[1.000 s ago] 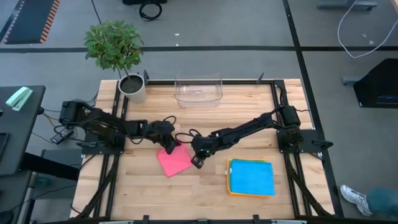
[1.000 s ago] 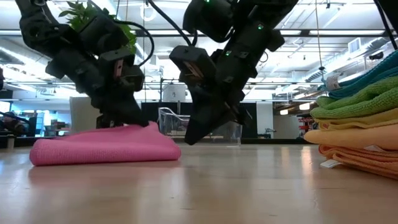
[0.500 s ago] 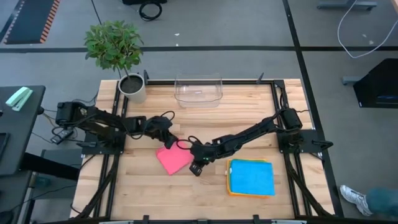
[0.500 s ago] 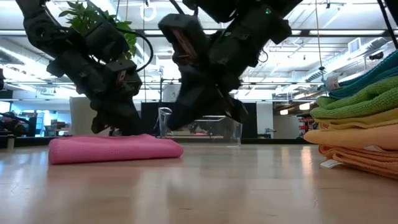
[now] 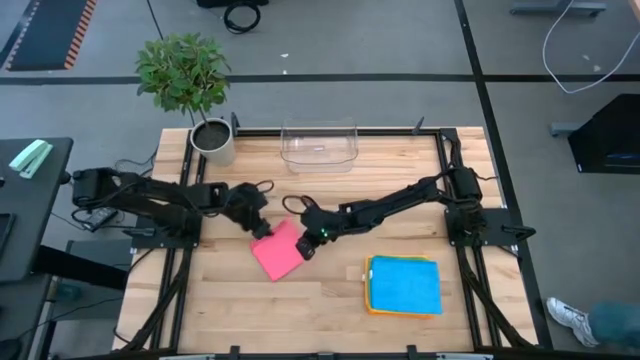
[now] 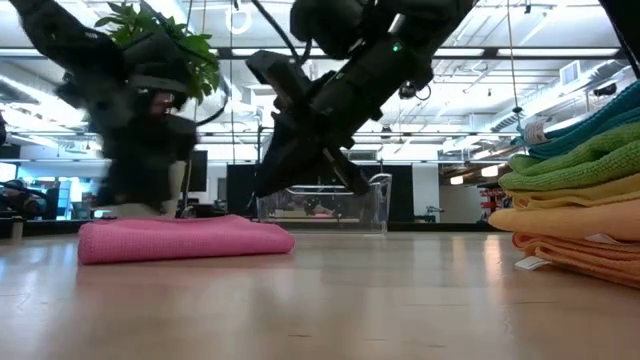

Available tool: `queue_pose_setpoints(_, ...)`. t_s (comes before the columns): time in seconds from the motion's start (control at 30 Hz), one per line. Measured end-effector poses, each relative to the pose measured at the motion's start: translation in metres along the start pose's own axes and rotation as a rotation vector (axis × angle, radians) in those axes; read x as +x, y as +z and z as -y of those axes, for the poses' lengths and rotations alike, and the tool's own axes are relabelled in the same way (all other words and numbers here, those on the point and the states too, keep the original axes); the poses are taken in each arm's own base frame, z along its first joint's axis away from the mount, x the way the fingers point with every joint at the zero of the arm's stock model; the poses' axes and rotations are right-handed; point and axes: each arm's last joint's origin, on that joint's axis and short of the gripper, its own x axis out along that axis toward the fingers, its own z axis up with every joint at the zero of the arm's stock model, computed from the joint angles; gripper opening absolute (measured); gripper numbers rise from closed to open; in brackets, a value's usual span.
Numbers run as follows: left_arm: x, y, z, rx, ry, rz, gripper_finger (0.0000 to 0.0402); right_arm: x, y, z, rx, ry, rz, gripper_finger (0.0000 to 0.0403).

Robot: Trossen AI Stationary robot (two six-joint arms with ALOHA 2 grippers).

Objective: Fold microfiber towels
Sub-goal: Stack the pink towel on the blue towel

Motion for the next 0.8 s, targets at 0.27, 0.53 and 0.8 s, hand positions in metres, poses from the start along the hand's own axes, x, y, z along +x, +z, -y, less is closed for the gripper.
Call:
queue_pose_setpoints(0.27, -0.029, -0.039, 0.009, -0.082, 0.223, 0.05, 0.011, 0.004, 0.022, 0.015, -0.001, 0.046, 0.041, 0.0128)
queue_pose_setpoints(0.53, -0.041, -0.063, 0.03, -0.119, 0.138, 0.12, 0.0119, 0.008, 0.029, 0.019, -0.023, 0.047, 0.093, 0.0219)
queue_pose_setpoints(0.8, -0.033, -0.087, 0.036, -0.271, 0.162, 0.103, 0.0145, 0.013, 0.029, 0.024, -0.034, 0.017, 0.12, 0.0237)
